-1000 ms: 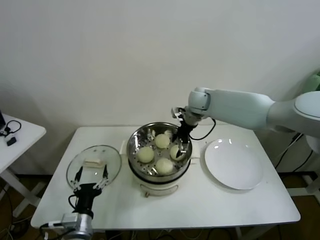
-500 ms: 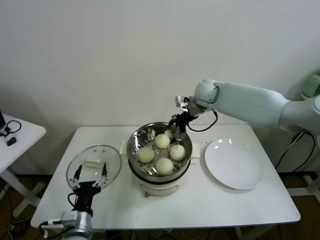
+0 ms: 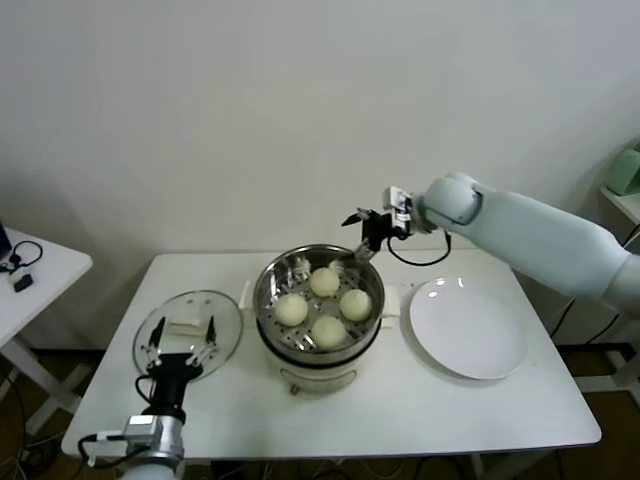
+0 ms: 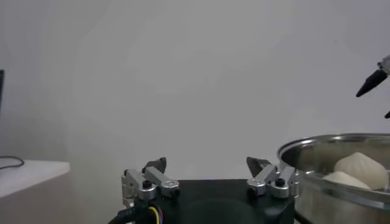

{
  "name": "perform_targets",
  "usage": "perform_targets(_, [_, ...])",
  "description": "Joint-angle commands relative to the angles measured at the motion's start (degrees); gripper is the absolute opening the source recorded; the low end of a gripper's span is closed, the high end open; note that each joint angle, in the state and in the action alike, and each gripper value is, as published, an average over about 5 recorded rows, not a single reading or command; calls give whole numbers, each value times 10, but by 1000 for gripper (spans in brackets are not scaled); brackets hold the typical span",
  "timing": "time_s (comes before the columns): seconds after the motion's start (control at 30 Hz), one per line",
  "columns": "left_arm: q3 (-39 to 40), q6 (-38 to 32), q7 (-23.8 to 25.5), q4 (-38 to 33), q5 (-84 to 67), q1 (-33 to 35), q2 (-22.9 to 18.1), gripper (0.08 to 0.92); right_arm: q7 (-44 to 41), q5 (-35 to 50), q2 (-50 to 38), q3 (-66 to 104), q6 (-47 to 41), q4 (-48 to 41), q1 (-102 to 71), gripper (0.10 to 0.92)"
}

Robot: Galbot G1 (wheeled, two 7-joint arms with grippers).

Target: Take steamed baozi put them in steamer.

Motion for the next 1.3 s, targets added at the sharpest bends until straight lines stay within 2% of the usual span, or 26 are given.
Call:
perform_targets(0.03, [-6,-20,18,-3,21,-1,-1,823,161,-56,-153,347,36,141,-296,823])
perform_targets(0.2, [-7,-25,21,-8,17,7,-10,823,205,-74,-162,539,67,200,-492,823])
perform_targets(0.4, [-12,-26,28,-13,8,16,-11,823,230,-127,-71,749,119,245,-718,823])
perform_targets(0.57, [-18,-28,28,-8,6,17,-15,823,233,-142,13,852,170,271,-847,823])
perform_targets(0.7, [-27,-31,35,-4,-1,21,-16,823,231,-155,75,903,203,286,-920,823])
perform_targets(0.87, [-42,-14,76,-10,-53,34,-12,823,222,-159,153,933,233,290,-980,823])
perform_targets(0.97, [-47,-13,84,-8,-59,33,-14,823,216,-162,188,942,240,291,-1002,823])
perform_targets(1.3, [-39,-17,66,-11,-33,37,-17,823,207,-154,232,947,253,301,-1059,823])
